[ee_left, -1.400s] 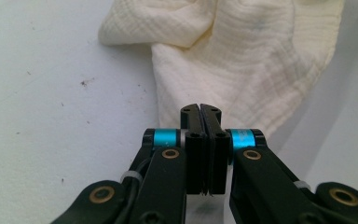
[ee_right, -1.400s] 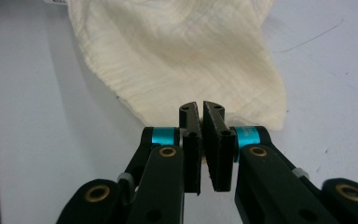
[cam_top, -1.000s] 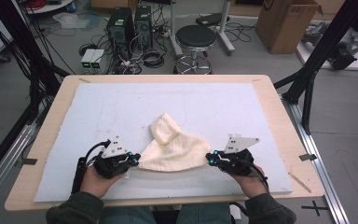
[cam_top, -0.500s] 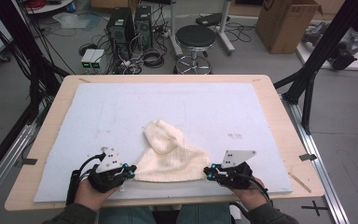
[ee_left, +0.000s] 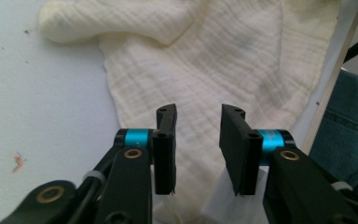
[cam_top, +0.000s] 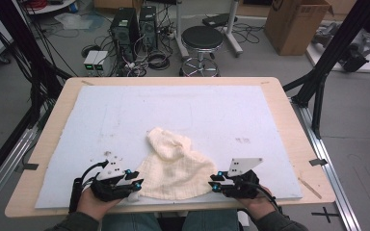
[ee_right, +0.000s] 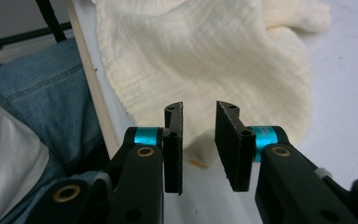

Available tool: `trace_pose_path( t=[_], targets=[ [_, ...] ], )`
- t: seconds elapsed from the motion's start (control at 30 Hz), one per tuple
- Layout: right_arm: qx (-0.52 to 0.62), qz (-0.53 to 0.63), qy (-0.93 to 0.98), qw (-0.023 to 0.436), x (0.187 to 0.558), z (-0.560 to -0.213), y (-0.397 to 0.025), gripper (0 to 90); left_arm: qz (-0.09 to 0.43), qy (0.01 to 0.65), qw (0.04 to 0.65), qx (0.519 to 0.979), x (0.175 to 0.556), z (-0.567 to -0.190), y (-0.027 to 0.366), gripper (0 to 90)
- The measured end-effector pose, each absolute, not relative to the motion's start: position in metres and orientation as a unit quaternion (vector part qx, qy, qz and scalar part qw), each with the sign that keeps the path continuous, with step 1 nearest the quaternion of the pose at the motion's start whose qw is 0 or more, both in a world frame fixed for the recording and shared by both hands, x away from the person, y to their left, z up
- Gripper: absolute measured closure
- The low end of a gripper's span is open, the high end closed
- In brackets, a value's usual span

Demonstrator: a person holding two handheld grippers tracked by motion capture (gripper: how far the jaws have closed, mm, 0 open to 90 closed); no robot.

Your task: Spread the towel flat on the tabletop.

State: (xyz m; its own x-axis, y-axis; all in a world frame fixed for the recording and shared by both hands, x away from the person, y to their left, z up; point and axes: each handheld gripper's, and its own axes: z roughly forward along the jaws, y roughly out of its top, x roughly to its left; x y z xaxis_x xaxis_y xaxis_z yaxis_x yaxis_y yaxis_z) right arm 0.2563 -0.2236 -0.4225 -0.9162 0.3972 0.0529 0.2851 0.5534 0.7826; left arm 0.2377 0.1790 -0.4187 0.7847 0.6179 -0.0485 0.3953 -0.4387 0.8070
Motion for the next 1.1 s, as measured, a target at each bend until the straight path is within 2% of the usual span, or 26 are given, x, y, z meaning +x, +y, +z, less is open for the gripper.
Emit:
trace_pose_path(
  t=[0.23, 0.37, 0.57, 0.63, 0.7, 0.77, 0.8, 0.97, 1.1],
  targets=[
    [0.21, 0.448, 0.866, 0.072, 0.275, -0.414, -0.229, 63.2, 0.124, 0.31, 0.449, 0.829, 0.259, -0.418, 0.176, 55.8],
    [0.217, 0.444, 0.866, 0.079, 0.292, -0.414, -0.228, 61.7, 0.126, 0.315, 0.453, 0.824, 0.274, -0.421, 0.173, 56.2],
    [0.214, 0.422, 0.877, 0.08, 0.32, -0.424, -0.215, 60.3, 0.127, 0.313, 0.421, 0.842, 0.29, -0.431, 0.164, 63.1],
    [0.215, 0.416, 0.881, 0.073, 0.325, -0.427, -0.212, 62.9, 0.121, 0.311, 0.405, 0.851, 0.291, -0.435, 0.161, 67.0],
    [0.212, 0.412, 0.884, 0.063, 0.327, -0.43, -0.209, 70.0, 0.124, 0.305, 0.388, 0.861, 0.291, -0.439, 0.16, 71.9],
    [0.203, 0.402, 0.891, 0.055, 0.327, -0.433, -0.206, 80.9, 0.124, 0.305, 0.391, 0.86, 0.291, -0.44, 0.16, 75.3],
    [0.199, 0.396, 0.895, 0.055, 0.326, -0.435, -0.205, 82.8, 0.126, 0.307, 0.39, 0.859, 0.291, -0.44, 0.16, 77.9],
    [0.21, 0.408, 0.886, 0.062, 0.321, -0.431, -0.21, 84.6, 0.124, 0.304, 0.39, 0.86, 0.289, -0.44, 0.163, 86.7],
    [0.223, 0.425, 0.874, 0.079, 0.312, -0.424, -0.219, 84.6, 0.124, 0.306, 0.391, 0.86, 0.288, -0.44, 0.163, 88.4]
  ],
)
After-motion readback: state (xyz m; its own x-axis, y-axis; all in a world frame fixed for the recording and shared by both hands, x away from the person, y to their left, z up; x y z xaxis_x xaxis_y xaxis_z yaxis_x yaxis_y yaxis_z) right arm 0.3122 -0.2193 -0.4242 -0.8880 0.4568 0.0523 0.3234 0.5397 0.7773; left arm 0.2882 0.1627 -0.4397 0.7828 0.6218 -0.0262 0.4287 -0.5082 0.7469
